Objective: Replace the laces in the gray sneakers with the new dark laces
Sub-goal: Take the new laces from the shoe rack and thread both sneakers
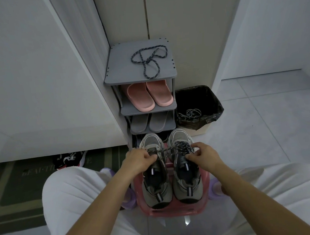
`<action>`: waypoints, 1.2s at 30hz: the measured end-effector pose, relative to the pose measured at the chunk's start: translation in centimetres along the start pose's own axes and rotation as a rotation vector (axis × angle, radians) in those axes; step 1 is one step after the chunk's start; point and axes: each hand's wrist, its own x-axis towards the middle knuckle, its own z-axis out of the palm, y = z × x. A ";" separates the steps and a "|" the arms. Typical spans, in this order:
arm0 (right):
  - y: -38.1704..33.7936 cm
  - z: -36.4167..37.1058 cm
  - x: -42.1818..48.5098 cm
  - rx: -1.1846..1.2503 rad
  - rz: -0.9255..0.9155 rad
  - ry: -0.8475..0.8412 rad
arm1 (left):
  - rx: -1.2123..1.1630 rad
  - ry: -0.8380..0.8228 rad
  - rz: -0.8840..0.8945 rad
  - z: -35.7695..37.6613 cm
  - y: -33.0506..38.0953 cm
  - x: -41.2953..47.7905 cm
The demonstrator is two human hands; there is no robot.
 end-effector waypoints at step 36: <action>-8.0 -2.0 2.4 0.500 -0.080 0.083 | -0.293 -0.102 0.205 -0.6 3.8 3.2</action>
